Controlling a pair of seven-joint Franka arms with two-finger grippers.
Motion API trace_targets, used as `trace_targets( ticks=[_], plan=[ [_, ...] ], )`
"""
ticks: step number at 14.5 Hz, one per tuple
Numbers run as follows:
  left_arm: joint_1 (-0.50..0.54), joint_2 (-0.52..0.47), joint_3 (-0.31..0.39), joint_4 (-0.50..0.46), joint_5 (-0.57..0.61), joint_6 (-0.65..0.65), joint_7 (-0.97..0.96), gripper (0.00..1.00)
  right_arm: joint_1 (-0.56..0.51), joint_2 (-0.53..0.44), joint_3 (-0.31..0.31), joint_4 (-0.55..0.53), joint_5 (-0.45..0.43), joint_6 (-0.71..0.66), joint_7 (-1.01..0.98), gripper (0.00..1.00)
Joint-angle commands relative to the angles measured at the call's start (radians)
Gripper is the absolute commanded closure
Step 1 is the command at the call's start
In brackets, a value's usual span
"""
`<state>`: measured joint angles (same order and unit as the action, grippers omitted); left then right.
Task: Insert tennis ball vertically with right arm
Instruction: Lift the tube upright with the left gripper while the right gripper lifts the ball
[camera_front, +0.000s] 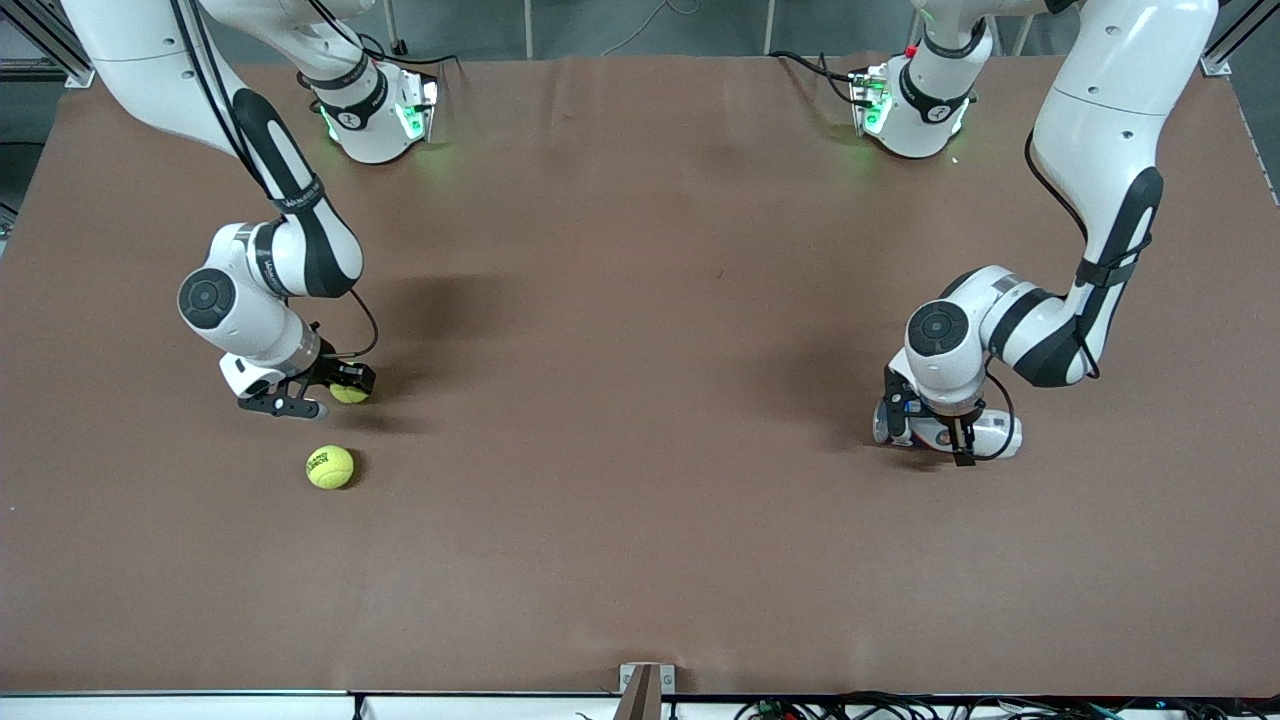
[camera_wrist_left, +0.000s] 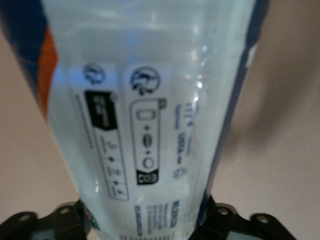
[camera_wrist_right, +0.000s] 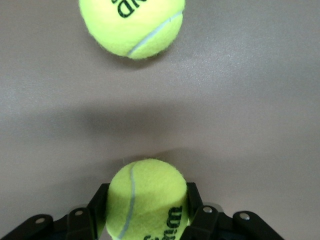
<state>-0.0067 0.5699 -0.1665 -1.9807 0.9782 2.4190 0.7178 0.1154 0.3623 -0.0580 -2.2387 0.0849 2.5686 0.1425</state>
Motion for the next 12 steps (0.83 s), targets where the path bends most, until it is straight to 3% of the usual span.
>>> trace_targets(
  ticks=[1,5,8,12],
  plan=[
    [-0.006,0.016,0.001,0.017,0.023,-0.006,-0.011,0.3,-0.003,-0.043,-0.002,0.051,0.013,-0.123,0.023,1.0],
    [0.0,-0.022,-0.045,0.035,-0.002,-0.006,-0.012,0.3,-0.002,-0.062,-0.002,0.129,0.015,-0.246,0.087,1.0],
    [0.008,-0.034,-0.134,0.095,-0.177,-0.009,-0.005,0.3,-0.003,-0.069,0.0,0.221,0.025,-0.378,0.106,1.0],
    [-0.018,-0.012,-0.217,0.225,-0.447,-0.008,-0.018,0.3,-0.003,-0.069,-0.005,0.327,0.151,-0.524,0.123,1.0]
  ],
)
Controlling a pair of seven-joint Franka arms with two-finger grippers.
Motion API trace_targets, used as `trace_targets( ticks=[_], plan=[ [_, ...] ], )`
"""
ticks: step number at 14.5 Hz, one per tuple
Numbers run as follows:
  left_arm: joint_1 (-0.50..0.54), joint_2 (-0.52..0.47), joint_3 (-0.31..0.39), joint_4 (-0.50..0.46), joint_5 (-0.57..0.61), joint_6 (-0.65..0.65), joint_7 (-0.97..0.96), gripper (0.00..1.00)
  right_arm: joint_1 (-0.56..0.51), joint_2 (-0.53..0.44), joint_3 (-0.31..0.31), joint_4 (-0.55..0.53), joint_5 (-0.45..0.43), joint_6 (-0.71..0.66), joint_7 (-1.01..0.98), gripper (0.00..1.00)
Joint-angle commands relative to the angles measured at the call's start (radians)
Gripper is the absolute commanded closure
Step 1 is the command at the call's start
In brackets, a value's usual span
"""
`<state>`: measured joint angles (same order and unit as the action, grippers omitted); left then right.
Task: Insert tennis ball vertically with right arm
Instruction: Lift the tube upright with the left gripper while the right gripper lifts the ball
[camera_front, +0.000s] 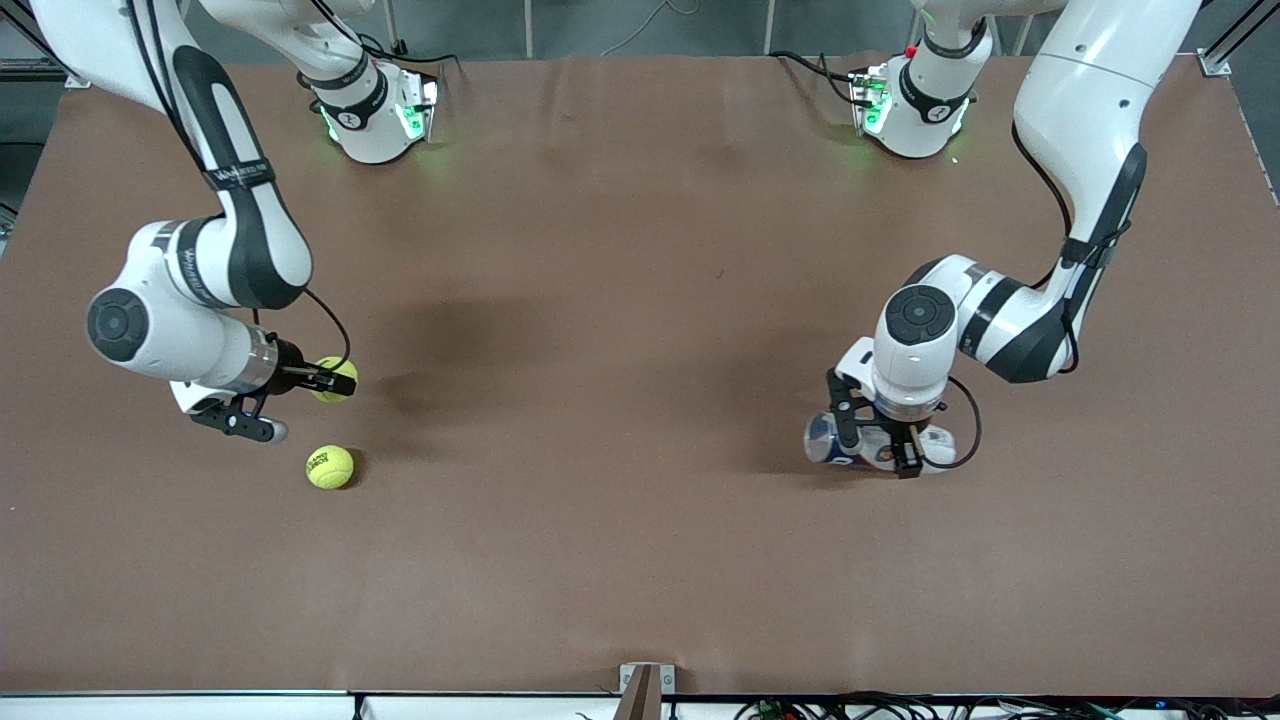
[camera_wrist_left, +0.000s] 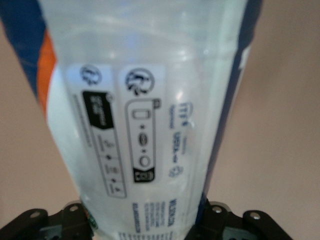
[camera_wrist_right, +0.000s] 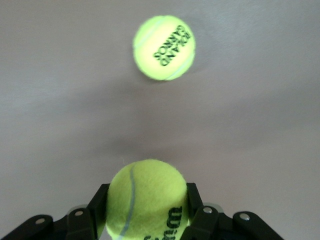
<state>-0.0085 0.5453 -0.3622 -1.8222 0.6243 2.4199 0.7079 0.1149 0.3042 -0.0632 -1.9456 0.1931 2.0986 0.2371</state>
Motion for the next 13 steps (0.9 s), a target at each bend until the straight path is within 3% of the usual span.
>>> trace_targets(
  ticks=[1,3,6,13],
  plan=[
    [-0.031,0.033,-0.041,0.104,-0.153,-0.005,-0.013,0.3,-0.003,-0.014,0.0,0.051,0.043,-0.075,0.054,1.0],
    [-0.062,0.068,-0.047,0.161,-0.311,0.004,-0.031,0.3,0.005,-0.025,0.003,0.088,0.046,-0.124,0.103,1.0],
    [-0.119,0.128,-0.047,0.242,-0.402,0.048,-0.047,0.3,0.016,-0.031,0.006,0.146,0.097,-0.195,0.185,1.0],
    [-0.235,0.272,-0.049,0.233,-0.596,0.575,-0.059,0.3,0.112,-0.024,0.005,0.258,0.259,-0.227,0.425,1.0]
  ],
)
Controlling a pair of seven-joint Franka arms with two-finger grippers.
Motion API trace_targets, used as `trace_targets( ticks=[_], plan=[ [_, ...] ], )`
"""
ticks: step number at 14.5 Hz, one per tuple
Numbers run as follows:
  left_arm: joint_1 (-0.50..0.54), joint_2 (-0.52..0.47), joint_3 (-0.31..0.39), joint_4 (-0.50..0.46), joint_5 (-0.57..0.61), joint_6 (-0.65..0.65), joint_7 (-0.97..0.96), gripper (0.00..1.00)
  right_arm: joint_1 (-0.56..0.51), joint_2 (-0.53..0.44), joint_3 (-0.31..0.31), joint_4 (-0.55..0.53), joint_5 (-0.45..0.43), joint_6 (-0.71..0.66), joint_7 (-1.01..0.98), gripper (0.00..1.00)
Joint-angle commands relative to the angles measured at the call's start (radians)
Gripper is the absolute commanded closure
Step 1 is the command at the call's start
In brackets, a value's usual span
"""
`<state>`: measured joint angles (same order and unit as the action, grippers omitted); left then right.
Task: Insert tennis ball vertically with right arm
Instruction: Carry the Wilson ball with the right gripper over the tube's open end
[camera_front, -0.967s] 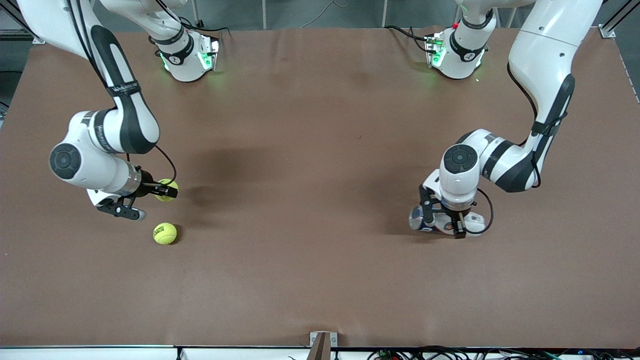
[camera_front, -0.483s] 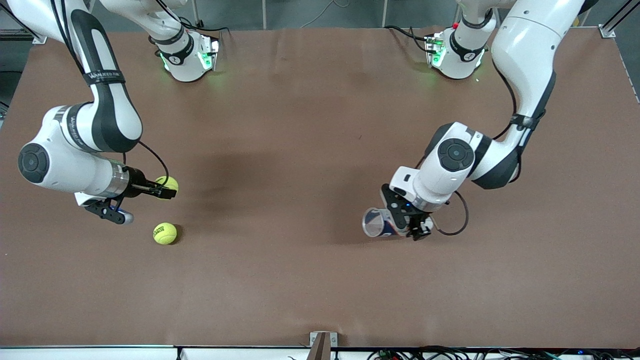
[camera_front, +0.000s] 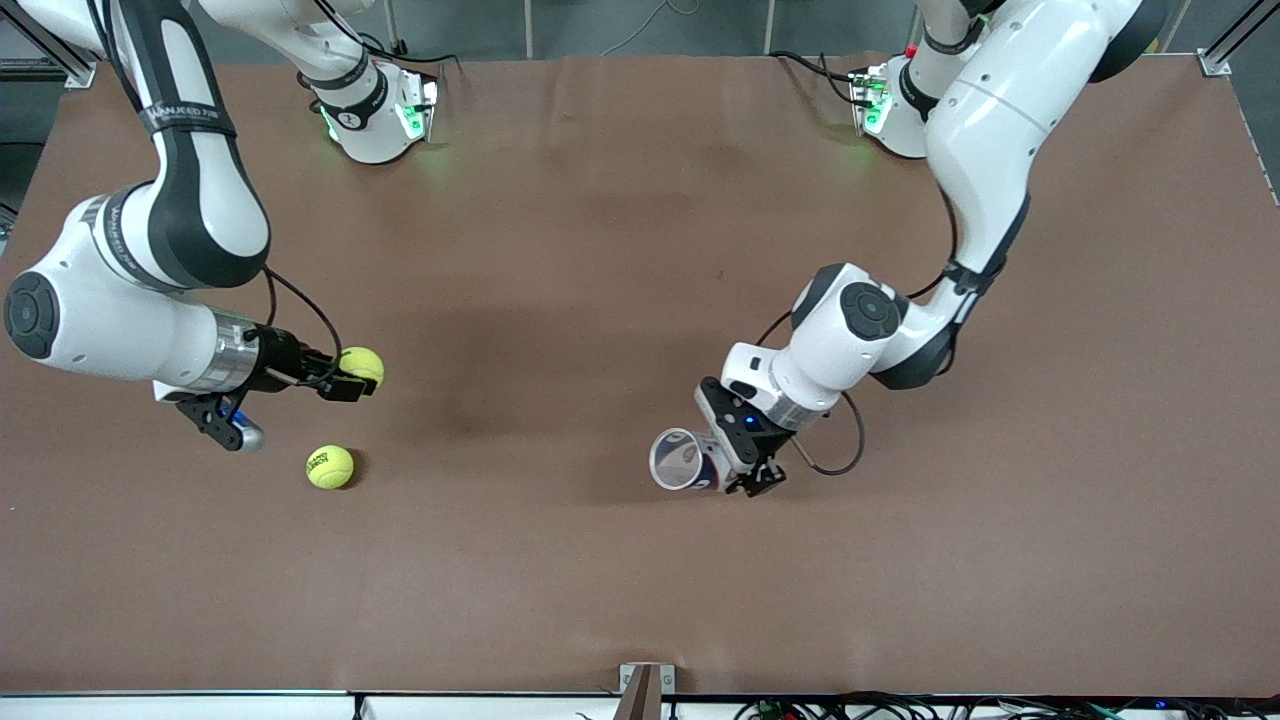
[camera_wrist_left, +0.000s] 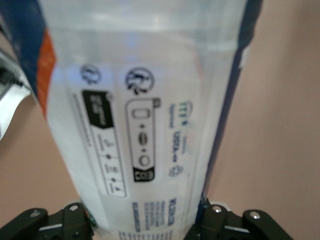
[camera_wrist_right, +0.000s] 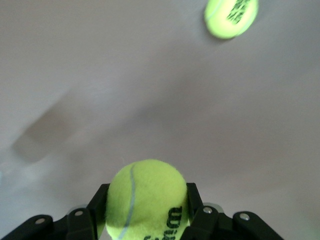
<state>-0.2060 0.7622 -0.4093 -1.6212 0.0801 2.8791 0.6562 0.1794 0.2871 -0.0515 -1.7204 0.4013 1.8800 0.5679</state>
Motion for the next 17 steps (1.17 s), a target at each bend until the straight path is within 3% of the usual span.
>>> trace_targets(
  ticks=[1,4,9,13,17],
  plan=[
    [-0.064,0.08,-0.002,0.031,-0.077,0.199,-0.009,0.3,0.07,-0.006,-0.007,0.057,0.08,-0.007,0.145,1.0],
    [-0.124,0.155,-0.002,0.031,-0.106,0.414,-0.015,0.3,0.124,0.027,-0.007,0.14,0.116,-0.001,0.355,0.99],
    [-0.193,0.253,-0.002,0.031,-0.108,0.662,-0.079,0.3,0.229,0.139,-0.008,0.283,0.105,0.001,0.619,0.99],
    [-0.21,0.267,-0.002,0.031,-0.108,0.675,-0.102,0.3,0.276,0.256,-0.014,0.427,0.099,-0.001,0.773,0.99],
    [-0.219,0.27,-0.002,0.031,-0.108,0.675,-0.125,0.3,0.316,0.339,-0.016,0.522,0.038,0.002,0.843,0.99]
  ],
)
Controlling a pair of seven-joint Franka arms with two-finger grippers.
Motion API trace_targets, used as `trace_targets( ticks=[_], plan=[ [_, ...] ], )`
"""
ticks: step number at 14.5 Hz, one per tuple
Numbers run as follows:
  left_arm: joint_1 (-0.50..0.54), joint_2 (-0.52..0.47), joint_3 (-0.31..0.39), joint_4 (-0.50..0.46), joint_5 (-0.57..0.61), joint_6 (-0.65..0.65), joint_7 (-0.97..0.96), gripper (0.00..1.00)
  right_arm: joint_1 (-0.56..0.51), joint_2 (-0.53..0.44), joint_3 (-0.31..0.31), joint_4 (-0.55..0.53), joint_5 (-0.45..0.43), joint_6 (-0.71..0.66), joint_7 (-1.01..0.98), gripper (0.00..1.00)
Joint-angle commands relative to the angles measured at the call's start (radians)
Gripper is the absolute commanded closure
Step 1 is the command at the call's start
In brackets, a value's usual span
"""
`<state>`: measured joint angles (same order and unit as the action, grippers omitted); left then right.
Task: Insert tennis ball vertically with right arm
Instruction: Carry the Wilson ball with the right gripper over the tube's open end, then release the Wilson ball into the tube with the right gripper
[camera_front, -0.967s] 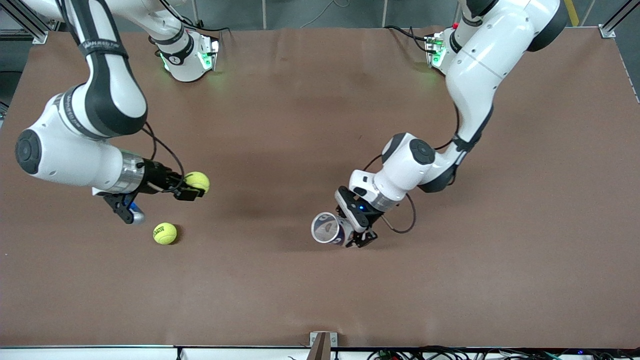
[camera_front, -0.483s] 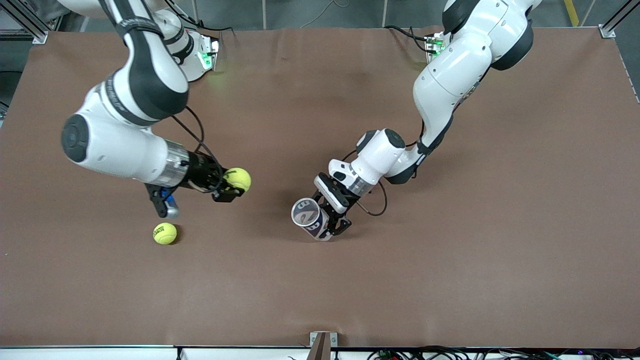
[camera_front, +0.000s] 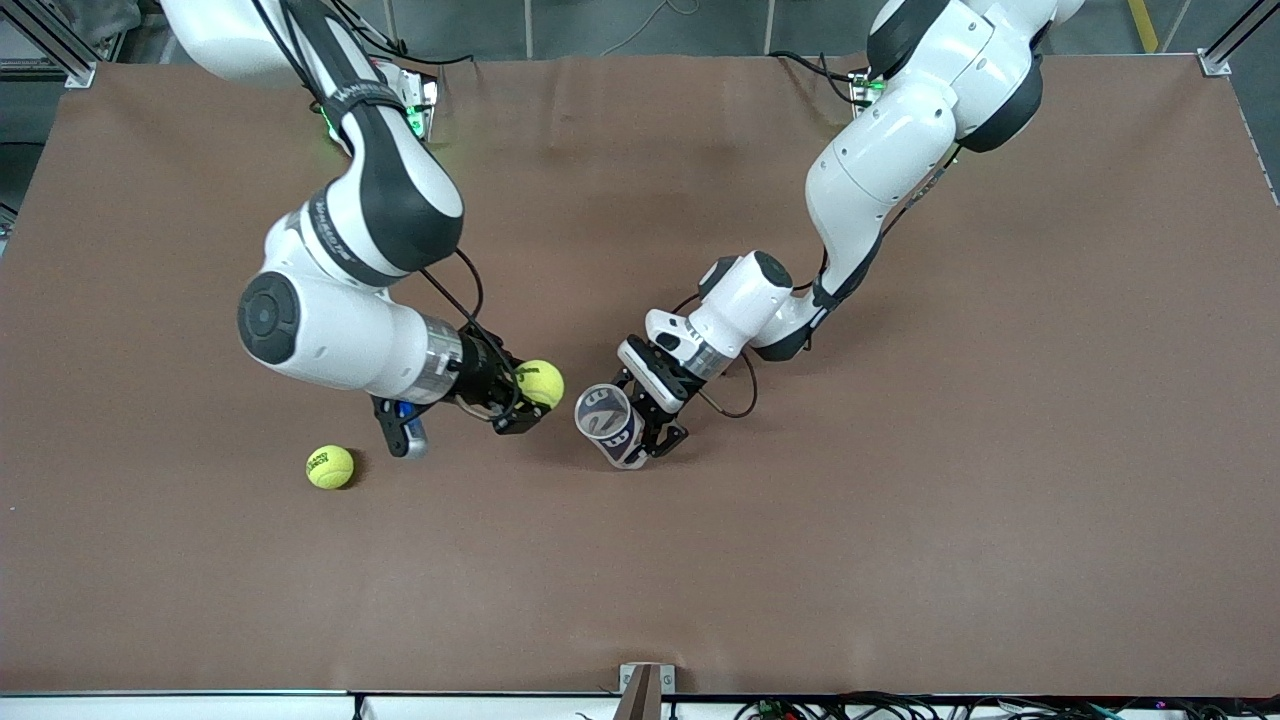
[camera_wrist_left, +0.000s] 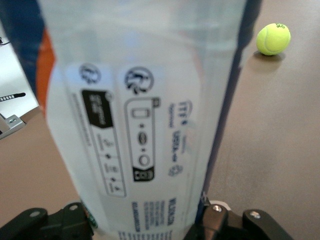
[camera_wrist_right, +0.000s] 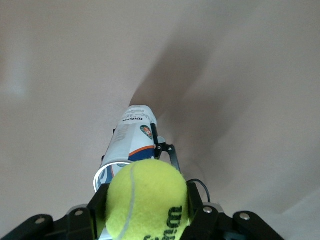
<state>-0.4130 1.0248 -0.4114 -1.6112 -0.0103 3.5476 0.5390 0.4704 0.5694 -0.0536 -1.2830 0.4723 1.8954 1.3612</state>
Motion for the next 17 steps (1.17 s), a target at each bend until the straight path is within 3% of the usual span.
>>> trace_targets(
  ticks=[1,13,15,16,17],
  plan=[
    [-0.012,0.014,0.0,0.02,-0.017,0.007,-0.008,0.3,0.033,0.069,-0.014,0.096,-0.037,-0.001,0.062,0.99],
    [-0.012,0.032,0.0,0.013,-0.014,0.007,-0.01,0.27,0.099,0.133,-0.014,0.096,-0.061,0.139,0.124,0.97],
    [-0.012,0.032,0.0,0.013,-0.014,0.007,-0.01,0.26,0.103,0.135,-0.014,0.096,-0.061,0.14,0.125,0.92],
    [-0.012,0.032,0.0,0.013,-0.014,0.007,-0.01,0.26,0.105,0.135,-0.014,0.096,-0.061,0.14,0.125,0.85],
    [-0.012,0.029,0.0,0.013,-0.013,0.007,-0.01,0.26,0.105,0.136,-0.014,0.096,-0.061,0.142,0.125,0.71]
  ],
)
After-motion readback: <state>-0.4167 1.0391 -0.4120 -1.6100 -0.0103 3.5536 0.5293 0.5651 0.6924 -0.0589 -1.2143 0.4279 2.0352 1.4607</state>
